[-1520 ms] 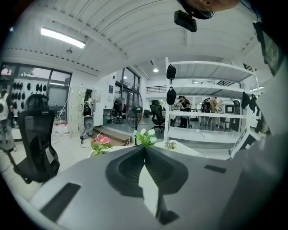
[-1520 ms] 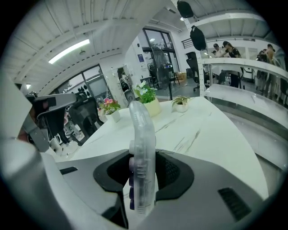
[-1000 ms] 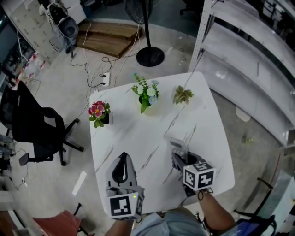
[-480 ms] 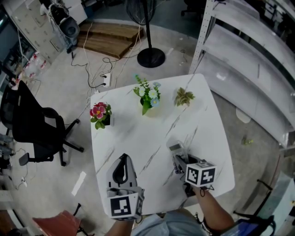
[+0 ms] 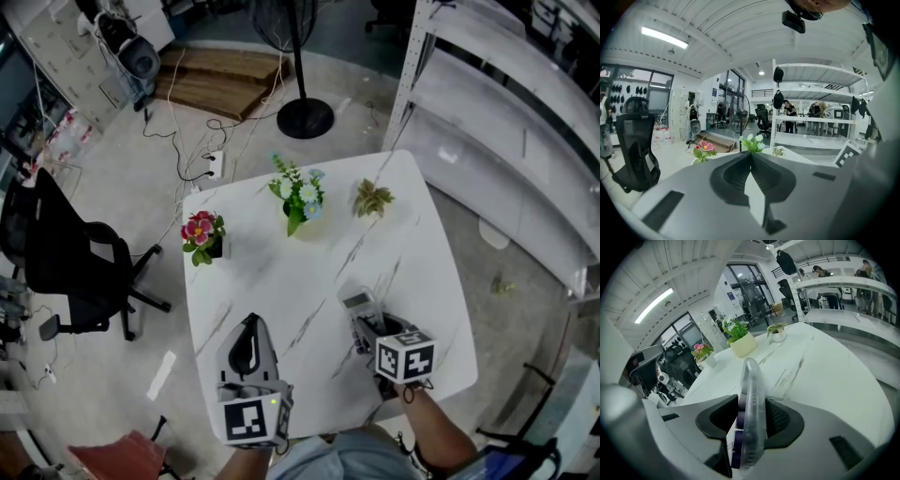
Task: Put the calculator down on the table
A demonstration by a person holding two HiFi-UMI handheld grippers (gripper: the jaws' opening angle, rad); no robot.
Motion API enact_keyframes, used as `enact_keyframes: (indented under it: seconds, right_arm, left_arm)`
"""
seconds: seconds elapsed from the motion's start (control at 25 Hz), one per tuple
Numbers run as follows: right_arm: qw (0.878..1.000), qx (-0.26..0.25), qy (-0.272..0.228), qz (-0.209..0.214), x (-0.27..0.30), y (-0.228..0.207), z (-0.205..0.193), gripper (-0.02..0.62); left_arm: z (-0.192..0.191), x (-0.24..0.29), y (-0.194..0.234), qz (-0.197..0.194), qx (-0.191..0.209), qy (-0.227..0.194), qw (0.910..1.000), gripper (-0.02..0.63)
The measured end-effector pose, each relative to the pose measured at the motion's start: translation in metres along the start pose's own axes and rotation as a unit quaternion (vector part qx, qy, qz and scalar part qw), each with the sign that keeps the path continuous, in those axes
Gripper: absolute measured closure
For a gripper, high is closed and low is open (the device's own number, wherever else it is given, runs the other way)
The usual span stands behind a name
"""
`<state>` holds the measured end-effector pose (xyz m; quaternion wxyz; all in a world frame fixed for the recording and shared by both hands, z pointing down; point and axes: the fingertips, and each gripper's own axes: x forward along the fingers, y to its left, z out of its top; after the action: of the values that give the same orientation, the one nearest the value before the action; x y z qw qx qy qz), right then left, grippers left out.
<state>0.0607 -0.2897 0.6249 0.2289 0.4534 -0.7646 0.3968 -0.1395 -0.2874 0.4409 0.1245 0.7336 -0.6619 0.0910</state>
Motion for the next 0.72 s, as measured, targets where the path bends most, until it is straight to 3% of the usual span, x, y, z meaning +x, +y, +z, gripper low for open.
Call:
enact_keyframes:
  seconds: [0.72]
  right_arm:
    - [1.0,0.023,-0.013,-0.014,0.001,-0.021,-0.002,0.357]
  left_arm:
    - [-0.001,0.004,0.0,-0.003,0.011,0.0,0.9999,0.598]
